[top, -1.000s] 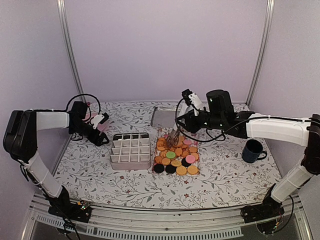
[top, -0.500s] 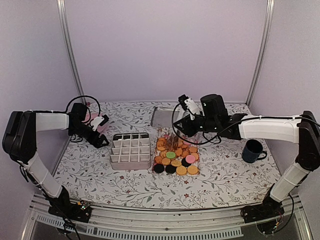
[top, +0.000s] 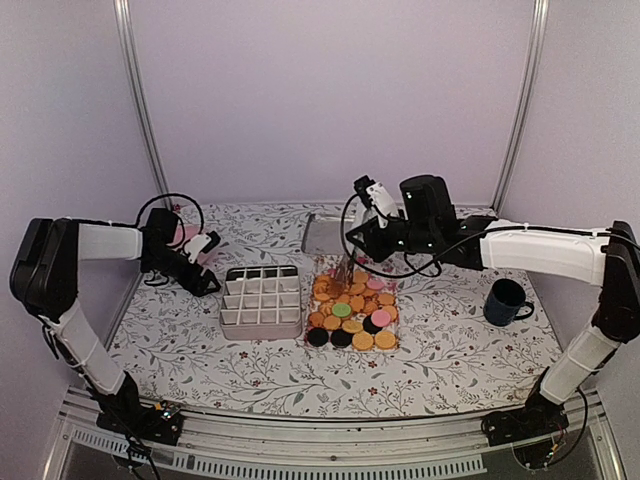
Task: Pack the cookies
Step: Pick up the fake cookies from the plate, then adjust the packing box at the center of the board.
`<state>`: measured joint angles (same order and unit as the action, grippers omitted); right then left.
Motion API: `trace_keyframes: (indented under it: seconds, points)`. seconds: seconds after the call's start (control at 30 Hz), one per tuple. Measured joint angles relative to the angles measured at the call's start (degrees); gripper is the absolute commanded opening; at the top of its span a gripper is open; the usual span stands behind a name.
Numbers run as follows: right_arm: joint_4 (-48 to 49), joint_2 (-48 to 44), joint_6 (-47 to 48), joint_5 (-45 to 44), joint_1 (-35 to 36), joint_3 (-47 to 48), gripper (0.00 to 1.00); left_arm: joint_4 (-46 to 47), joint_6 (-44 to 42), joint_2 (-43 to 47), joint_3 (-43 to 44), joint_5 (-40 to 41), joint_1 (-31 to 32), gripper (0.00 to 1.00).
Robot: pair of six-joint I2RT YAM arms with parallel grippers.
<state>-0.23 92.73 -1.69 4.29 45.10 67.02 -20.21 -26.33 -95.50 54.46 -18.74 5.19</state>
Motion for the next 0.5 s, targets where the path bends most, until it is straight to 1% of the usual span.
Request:
trace_keyframes:
  seconds: [0.13,0.27,0.5]
  points:
    - [-0.31,-2.16,0.0,0.5,0.0,2.49,0.0,1.53,0.94,-2.49,0.02,0.17,0.59,0.89]
    - [1.09,-1.88,-0.7,1.84,0.13,5.92,0.0,2.51,1.75,-5.18,1.05,0.44,1.22,0.89]
    - [5.07,5.6,-2.32,4.63,0.39,12.92,0.0,4.24,2.36,-7.41,3.08,1.03,3.04,0.89]
